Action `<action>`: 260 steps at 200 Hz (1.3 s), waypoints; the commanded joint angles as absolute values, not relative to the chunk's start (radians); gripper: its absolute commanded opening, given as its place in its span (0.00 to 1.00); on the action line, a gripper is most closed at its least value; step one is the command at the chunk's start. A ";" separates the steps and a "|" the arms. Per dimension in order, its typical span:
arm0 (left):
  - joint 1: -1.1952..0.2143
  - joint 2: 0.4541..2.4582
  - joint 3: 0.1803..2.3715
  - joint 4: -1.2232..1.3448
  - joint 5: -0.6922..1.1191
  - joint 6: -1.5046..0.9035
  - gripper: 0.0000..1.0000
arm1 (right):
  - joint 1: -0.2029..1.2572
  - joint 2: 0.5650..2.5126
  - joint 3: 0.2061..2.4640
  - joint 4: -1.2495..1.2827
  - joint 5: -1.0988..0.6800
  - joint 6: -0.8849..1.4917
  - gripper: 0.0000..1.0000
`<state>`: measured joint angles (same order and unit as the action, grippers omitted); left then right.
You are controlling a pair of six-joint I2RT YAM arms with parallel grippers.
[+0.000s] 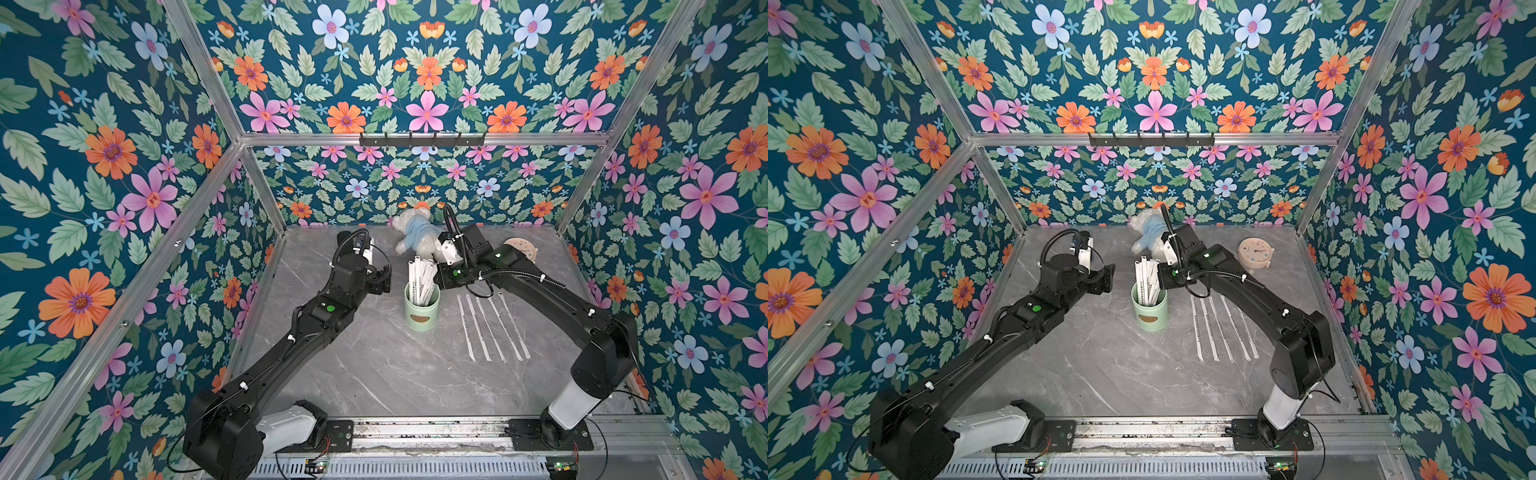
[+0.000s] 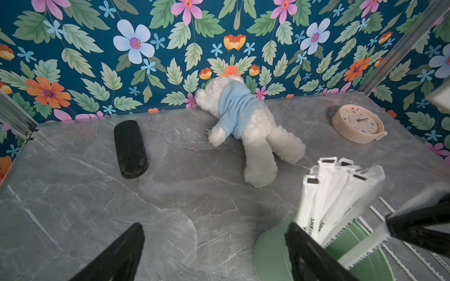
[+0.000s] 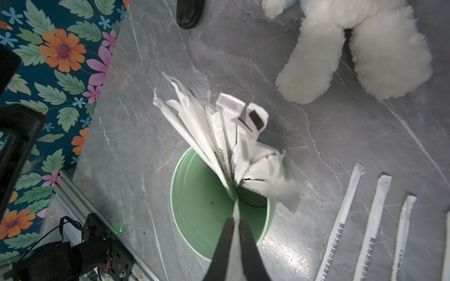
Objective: Take the straws out of the storage container
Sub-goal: Pick up the straw from the container.
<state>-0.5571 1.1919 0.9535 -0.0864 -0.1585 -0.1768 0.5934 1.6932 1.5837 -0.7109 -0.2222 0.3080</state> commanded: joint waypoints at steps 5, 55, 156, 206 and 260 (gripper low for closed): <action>-0.558 1.193 0.956 -0.078 -0.161 -0.166 0.93 | 0.596 1.711 1.621 -0.767 -0.188 0.260 0.08; -0.558 1.194 0.955 -0.079 -0.164 -0.166 0.93 | 0.597 1.765 1.703 -0.831 -0.162 0.216 0.08; -0.558 1.203 0.956 -0.080 -0.163 -0.166 0.93 | 0.610 1.784 1.858 -0.964 -0.142 0.134 0.08; -0.558 1.201 0.957 -0.080 -0.166 -0.166 0.93 | 0.621 1.741 1.873 -0.986 -0.130 0.135 0.08; -0.558 1.192 0.957 -0.081 -0.171 -0.166 0.93 | 0.621 1.712 1.968 -1.076 -0.137 0.129 0.08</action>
<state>-0.5571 1.1957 0.9535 -0.0864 -0.1596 -0.1764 0.6209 1.7267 1.9301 -1.0138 -0.1318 0.1471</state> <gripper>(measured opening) 0.927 0.078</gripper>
